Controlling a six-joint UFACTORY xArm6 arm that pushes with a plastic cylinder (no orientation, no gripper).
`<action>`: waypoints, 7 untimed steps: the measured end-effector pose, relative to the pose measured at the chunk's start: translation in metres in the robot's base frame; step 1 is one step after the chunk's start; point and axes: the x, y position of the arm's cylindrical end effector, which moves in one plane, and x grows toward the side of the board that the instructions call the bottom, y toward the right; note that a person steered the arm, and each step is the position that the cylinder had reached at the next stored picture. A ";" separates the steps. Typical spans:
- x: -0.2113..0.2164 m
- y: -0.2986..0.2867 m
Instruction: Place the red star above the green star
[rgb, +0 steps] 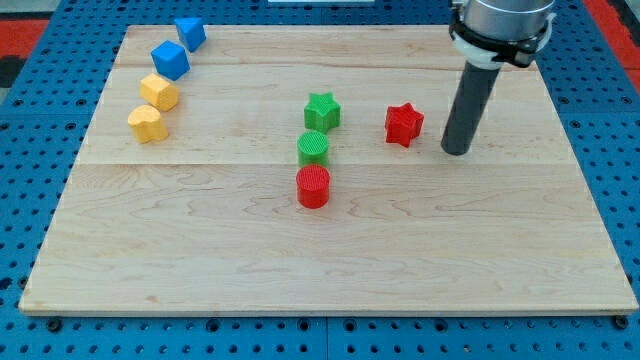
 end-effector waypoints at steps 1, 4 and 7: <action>-0.023 -0.013; 0.002 -0.035; -0.073 -0.053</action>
